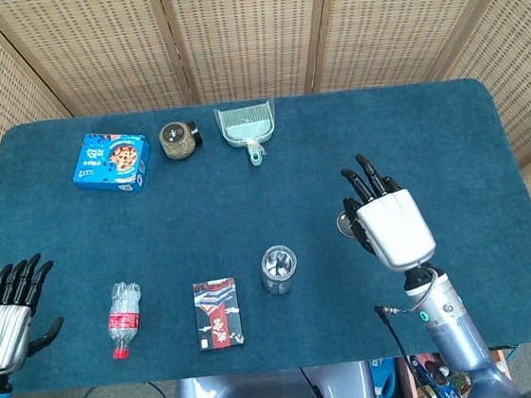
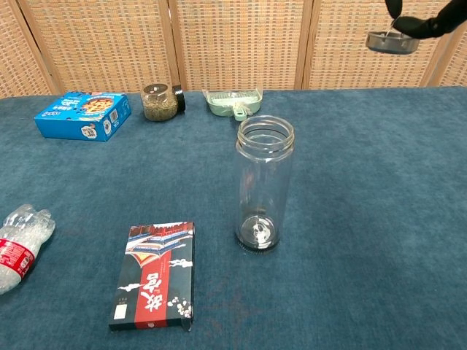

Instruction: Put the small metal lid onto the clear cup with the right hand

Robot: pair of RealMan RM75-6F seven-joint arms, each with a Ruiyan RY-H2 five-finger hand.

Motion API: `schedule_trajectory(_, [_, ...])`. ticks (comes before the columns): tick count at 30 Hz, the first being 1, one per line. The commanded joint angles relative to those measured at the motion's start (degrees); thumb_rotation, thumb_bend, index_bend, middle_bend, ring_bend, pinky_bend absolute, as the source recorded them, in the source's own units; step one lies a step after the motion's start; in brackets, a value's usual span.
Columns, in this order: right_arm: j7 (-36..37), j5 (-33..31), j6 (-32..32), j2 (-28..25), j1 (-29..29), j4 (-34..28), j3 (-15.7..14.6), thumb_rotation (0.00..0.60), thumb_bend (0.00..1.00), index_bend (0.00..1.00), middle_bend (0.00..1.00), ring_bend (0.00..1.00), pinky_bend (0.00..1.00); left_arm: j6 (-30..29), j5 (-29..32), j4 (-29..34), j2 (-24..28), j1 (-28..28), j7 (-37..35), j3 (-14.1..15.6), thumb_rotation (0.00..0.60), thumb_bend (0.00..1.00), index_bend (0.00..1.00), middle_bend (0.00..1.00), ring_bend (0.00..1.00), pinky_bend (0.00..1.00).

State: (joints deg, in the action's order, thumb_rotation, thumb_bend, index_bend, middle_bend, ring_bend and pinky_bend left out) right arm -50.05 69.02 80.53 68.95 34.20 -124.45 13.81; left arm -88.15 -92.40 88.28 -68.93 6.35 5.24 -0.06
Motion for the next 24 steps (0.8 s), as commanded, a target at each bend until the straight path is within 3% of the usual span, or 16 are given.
schedule_trajectory(1, [-1.1,0.7,0.4,0.7,-0.1,-0.4,-0.8,0.600,0.55,0.63,0.27,0.10,0.44,-0.2,-0.1,0.3,0.2,-0.1,-0.1,0.0,0.600,0.30,0.00,0.00,0.00,0.00])
schedule_trajectory(9, [-1.8,2.2,1.0,2.3,-0.6,-0.5,-2.3,0.600,0.55,0.63,0.27,0.10,0.44,0.4,0.2,1.4,0.7,0.2,-0.8,-0.2,0.600,0.30,0.00,0.00,0.00,0.00])
schedule_trajectory(24, [-6.6,3.0,0.1,7.4,1.5,-3.0,-2.3,0.600,0.55,0.63,0.27,0.10,0.46,1.1,0.2,1.6,0.6,0.4,-0.4,-0.2,0.600,0.30,0.00,0.00,0.00,0.00])
